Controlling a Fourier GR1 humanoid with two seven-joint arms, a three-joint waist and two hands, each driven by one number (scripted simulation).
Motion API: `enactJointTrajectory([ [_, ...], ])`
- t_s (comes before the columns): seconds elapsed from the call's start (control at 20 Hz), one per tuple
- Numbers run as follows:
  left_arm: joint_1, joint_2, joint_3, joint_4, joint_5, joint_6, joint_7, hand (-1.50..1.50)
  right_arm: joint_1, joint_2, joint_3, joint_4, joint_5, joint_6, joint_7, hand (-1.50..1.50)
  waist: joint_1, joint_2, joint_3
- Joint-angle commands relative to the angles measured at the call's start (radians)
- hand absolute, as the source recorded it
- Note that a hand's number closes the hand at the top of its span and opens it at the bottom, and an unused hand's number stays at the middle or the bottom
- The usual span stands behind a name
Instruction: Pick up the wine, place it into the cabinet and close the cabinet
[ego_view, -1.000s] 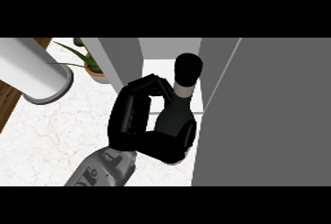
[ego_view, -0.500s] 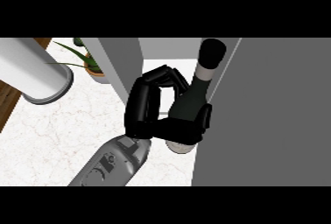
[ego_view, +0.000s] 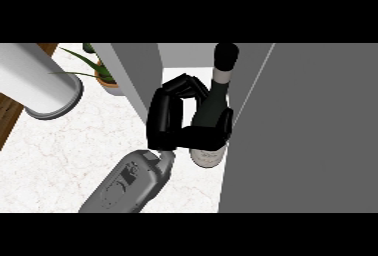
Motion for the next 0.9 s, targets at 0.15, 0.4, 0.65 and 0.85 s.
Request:
enactJointTrajectory([
  [0.15,-0.039,0.008,0.044,0.04,0.002,-0.017,0.033,1.5,-0.003,0.008,-0.012,-0.097,-0.053,-0.025,0.047,-1.5,0.008,-0.002,0.0],
  [0.4,-0.002,0.0,-0.002,0.219,-0.006,-0.018,-0.151,1.5,0.011,0.021,0.014,-0.096,-0.04,-0.02,0.023,-1.5,0.003,0.0,0.0],
  [0.65,-0.022,0.0,0.009,0.245,-0.004,-0.011,-0.195,1.5,-0.003,-0.012,-0.06,-0.037,-0.128,0.014,0.018,-1.5,0.004,0.0,0.0],
  [0.85,-0.032,0.0,0.043,0.354,0.045,-0.02,-0.301,1.5,0.02,0.011,-0.005,-0.112,-0.069,-0.01,0.051,-1.5,-0.002,0.001,0.0],
])
